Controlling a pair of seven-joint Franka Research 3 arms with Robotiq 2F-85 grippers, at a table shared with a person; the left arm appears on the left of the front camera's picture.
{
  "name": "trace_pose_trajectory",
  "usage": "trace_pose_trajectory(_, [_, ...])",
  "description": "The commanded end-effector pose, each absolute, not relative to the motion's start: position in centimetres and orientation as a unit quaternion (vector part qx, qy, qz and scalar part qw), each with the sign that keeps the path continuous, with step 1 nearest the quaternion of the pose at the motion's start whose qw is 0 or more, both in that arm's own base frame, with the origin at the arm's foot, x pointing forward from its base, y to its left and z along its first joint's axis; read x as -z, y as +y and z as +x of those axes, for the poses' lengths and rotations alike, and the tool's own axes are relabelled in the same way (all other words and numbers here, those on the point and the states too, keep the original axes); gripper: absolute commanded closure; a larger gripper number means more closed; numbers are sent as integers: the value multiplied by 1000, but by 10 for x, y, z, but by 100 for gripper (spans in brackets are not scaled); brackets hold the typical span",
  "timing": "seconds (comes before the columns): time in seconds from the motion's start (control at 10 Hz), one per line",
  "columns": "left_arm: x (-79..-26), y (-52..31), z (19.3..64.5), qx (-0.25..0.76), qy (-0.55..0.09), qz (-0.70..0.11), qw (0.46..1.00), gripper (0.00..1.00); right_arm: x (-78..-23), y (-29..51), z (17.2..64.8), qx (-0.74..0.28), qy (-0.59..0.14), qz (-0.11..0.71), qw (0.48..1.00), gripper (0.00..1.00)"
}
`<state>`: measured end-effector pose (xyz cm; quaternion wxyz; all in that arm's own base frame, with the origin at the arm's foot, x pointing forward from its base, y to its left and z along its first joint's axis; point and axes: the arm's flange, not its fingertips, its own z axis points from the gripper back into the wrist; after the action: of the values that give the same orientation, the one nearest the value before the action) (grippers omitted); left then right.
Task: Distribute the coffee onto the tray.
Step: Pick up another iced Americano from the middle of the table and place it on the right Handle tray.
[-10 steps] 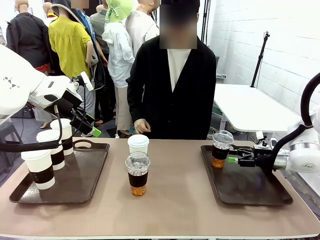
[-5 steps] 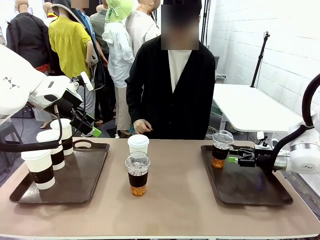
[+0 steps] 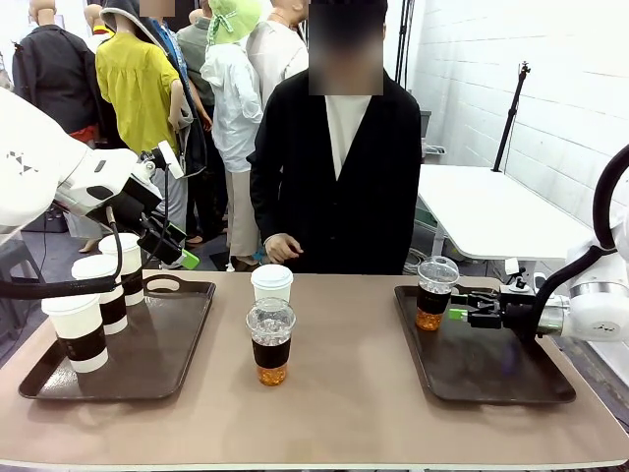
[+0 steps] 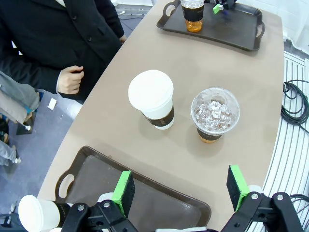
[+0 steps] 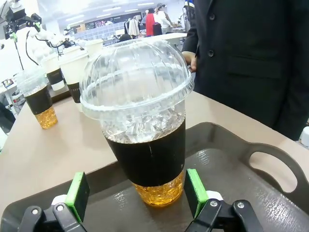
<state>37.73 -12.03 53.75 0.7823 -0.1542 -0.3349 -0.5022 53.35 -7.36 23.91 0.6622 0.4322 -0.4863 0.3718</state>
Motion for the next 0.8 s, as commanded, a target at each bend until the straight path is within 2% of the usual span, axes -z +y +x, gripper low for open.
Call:
trace_pose_trajectory(0.0, [-537, -118, 378, 506, -333, -156, 780, 0, -240, -74, 535, -378, -481, 436, 660, 0])
trace_pose_trajectory(0.7, [-537, -118, 378, 506, -333, -156, 780, 0, -243, -76, 530, -373, -486, 428, 664, 0])
